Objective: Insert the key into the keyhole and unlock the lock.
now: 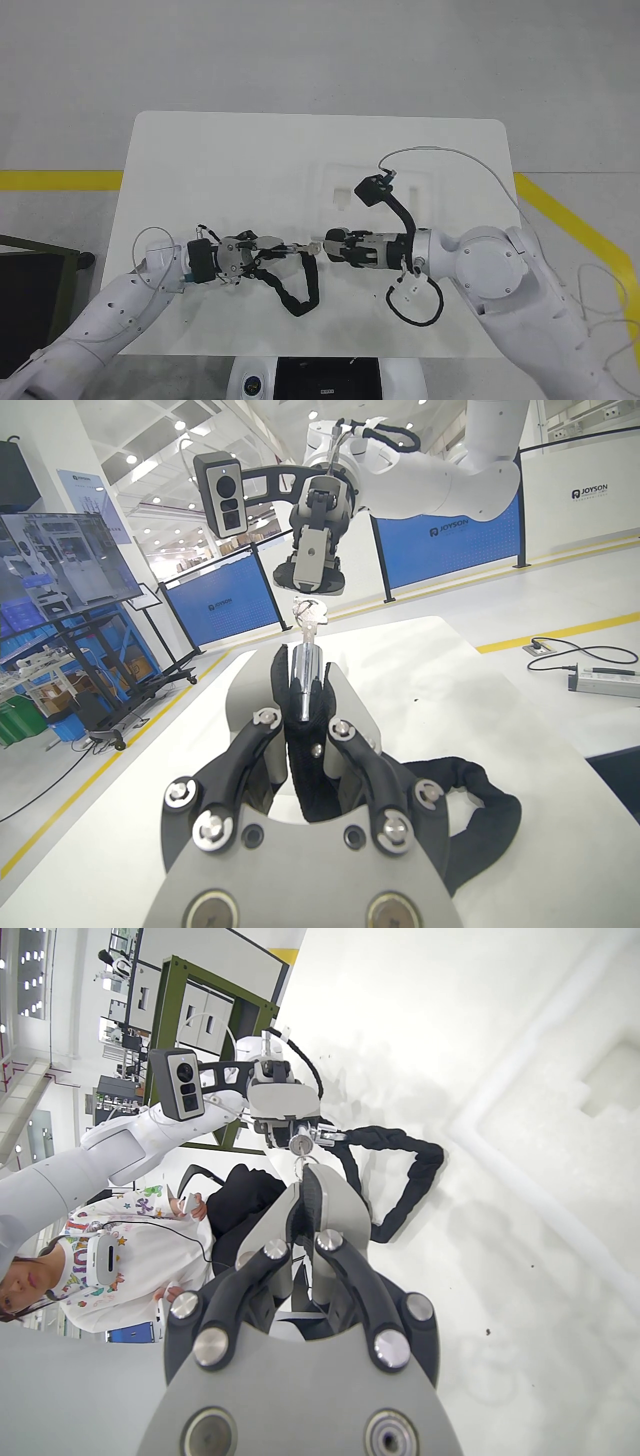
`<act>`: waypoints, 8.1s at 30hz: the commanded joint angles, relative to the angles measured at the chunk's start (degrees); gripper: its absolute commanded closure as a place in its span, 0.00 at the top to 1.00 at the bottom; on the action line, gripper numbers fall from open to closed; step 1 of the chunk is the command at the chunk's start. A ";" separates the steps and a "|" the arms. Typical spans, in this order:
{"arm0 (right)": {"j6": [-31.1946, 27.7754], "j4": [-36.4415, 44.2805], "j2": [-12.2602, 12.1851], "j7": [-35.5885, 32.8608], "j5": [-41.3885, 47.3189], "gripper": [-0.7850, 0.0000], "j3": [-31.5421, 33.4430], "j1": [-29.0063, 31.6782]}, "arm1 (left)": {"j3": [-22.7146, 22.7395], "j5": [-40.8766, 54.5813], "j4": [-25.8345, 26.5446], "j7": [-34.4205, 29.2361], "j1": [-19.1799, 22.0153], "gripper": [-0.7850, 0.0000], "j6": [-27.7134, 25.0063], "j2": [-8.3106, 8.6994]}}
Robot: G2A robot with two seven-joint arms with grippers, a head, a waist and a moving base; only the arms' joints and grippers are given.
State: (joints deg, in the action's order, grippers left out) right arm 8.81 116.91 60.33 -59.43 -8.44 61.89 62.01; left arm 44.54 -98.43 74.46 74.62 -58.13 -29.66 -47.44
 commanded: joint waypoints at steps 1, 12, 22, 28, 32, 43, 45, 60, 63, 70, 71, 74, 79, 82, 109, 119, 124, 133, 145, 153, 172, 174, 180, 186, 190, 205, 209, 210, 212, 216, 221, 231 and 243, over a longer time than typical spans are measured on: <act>0.29 -0.24 0.03 -0.21 0.16 0.00 -0.17 -0.30 | 0.09 -0.25 0.05 -0.07 -0.03 0.00 -0.06 -0.05; 0.88 -1.37 0.20 -0.56 0.52 0.00 -1.47 -1.68 | 0.70 -1.08 0.15 -0.33 -0.21 0.00 -0.33 -0.36; 1.68 -1.73 0.29 -0.64 -0.09 0.00 -2.50 -2.45 | 1.18 -1.46 0.55 -0.56 -0.38 0.00 -0.56 -0.44; 2.58 -2.06 0.36 -0.53 -0.85 0.00 -3.28 -2.83 | 1.34 -1.62 1.03 -0.51 -0.44 0.00 -0.51 -0.45; 2.74 -2.38 0.42 -0.51 -1.07 0.00 -3.74 -3.02 | 1.35 -1.55 1.12 -0.46 -0.49 0.00 -0.46 -0.45; -2.63 -1.40 -0.67 -2.74 -3.26 0.00 0.01 -1.40 | 1.65 2.19 -0.71 -1.58 -1.10 0.00 -1.59 -0.20; -6.01 -1.59 -0.83 -3.46 -3.53 0.00 0.28 -1.50 | 1.05 5.51 -0.38 -4.46 -1.53 0.00 -4.47 -0.01; -29.71 -5.34 -1.00 -1.21 -12.17 1.00 -2.01 -5.30 | 3.74 22.84 7.59 -22.27 -2.60 0.00 -22.28 3.55; -32.59 -5.56 -1.05 0.89 -14.46 1.00 -1.97 -5.44 | 4.23 24.40 8.39 -24.22 -2.92 0.00 -24.23 3.89; -39.98 -5.18 -1.35 3.42 -17.80 1.00 -1.83 -5.59 | 4.60 28.52 9.53 -28.11 -3.73 0.00 -28.12 4.08; -40.85 -5.39 -1.37 3.50 -17.93 1.00 -1.97 -5.68 | 4.65 28.92 9.58 -28.34 -3.78 0.00 -28.34 4.08; -42.67 -5.96 -1.37 3.35 -17.28 1.00 -2.63 -6.03 | 4.61 29.36 9.59 -28.34 -3.94 0.00 -28.34 4.09; -42.67 -5.96 -1.37 3.35 -17.28 1.00 -2.63 -6.03 | 4.63 28.64 9.42 -28.34 -3.79 0.00 -28.34 4.17; -42.67 -5.96 -1.37 3.35 -17.28 1.00 -2.63 -6.03 | 4.45 28.19 9.23 -28.34 -3.78 0.00 -28.34 4.30; -62.13 -6.71 -1.04 33.42 -52.05 1.00 -2.98 -4.91 | -10.72 45.05 8.90 -29.15 3.41 0.00 -28.34 6.97; -61.45 -7.22 -0.71 34.81 -53.46 0.52 -4.64 -6.17 | -14.85 46.37 8.39 -28.34 6.38 0.00 -28.34 7.26; -61.57 -7.29 -0.72 35.04 -53.90 0.44 -4.88 -6.33 | -16.02 47.23 8.21 -28.34 7.26 0.00 -28.34 7.36; -62.33 -7.18 -0.82 35.23 -53.56 0.28 -5.23 -6.27 | -17.04 47.90 7.97 -28.34 8.20 0.00 -28.34 7.37; -60.92 -9.10 -0.73 31.54 -45.14 0.00 -6.69 -7.23 | -15.58 46.75 8.35 -28.34 7.65 0.00 -28.34 7.57; -58.72 -10.07 -0.84 26.95 -37.11 0.00 -7.42 -7.88 | -13.15 42.92 8.94 -28.34 7.07 0.00 -28.34 7.88; -45.84 -12.43 -1.10 17.29 -15.53 0.45 -8.43 -6.39 | -2.91 22.41 13.79 -24.24 2.17 0.00 -20.04 9.34; -45.98 -12.24 -1.03 17.03 -15.40 1.00 -8.70 -6.62 | -2.05 22.10 14.11 -23.93 1.55 0.00 -19.92 9.48; -46.30 -12.55 -0.93 17.81 -15.22 1.00 -8.66 -6.83 | 1.08 22.13 12.44 -25.51 -0.33 0.00 -19.36 10.03; -46.57 -12.12 -1.57 21.05 -18.12 1.00 -5.59 -3.84 | 5.69 23.99 9.52 -30.77 -3.84 0.00 -17.63 11.40; -46.31 -10.82 -2.15 23.55 -20.70 1.00 -2.96 -0.76 | 8.41 24.65 9.43 -35.94 -6.02 0.00 -15.65 12.17; -46.27 -7.22 -3.69 28.46 -26.16 1.00 3.98 8.50 | 10.46 20.86 15.88 -61.03 -8.30 0.00 -3.91 11.34; -46.88 -7.09 -3.85 31.10 -28.13 1.00 5.31 9.99 | 10.29 20.76 15.68 -61.37 -8.01 1.00 -3.54 10.68; -46.98 -7.13 -3.87 31.60 -28.71 1.00 5.53 10.17 | 10.31 20.92 15.54 -60.93 -7.97 1.00 -3.63 10.59; -47.25 -7.09 -3.91 33.56 -31.30 1.00 6.21 10.65 | 10.55 21.14 14.89 -59.33 -7.72 1.00 -4.10 10.31; -46.01 -7.72 -3.91 37.32 -35.96 1.00 7.66 11.27 | 11.54 19.35 14.07 -54.76 -6.88 1.00 -4.75 10.09; -43.98 -8.97 -4.00 43.86 -40.32 1.00 11.38 11.98 | 14.23 19.82 10.21 -49.01 -5.33 1.00 -6.59 10.00; -41.67 -8.96 -5.00 47.24 -43.03 1.00 22.46 15.67 | 21.20 20.84 5.31 -38.82 -2.86 1.00 -8.53 10.39; -40.11 -3.39 -5.89 41.37 -43.86 1.00 31.14 17.53 | 27.12 21.17 4.28 -35.20 -1.17 1.00 -10.17 10.54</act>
State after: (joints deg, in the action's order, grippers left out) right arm -31.61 113.24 54.45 -17.87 -52.36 92.63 79.48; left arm 71.54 -77.28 78.70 39.36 -59.35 -39.73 -36.86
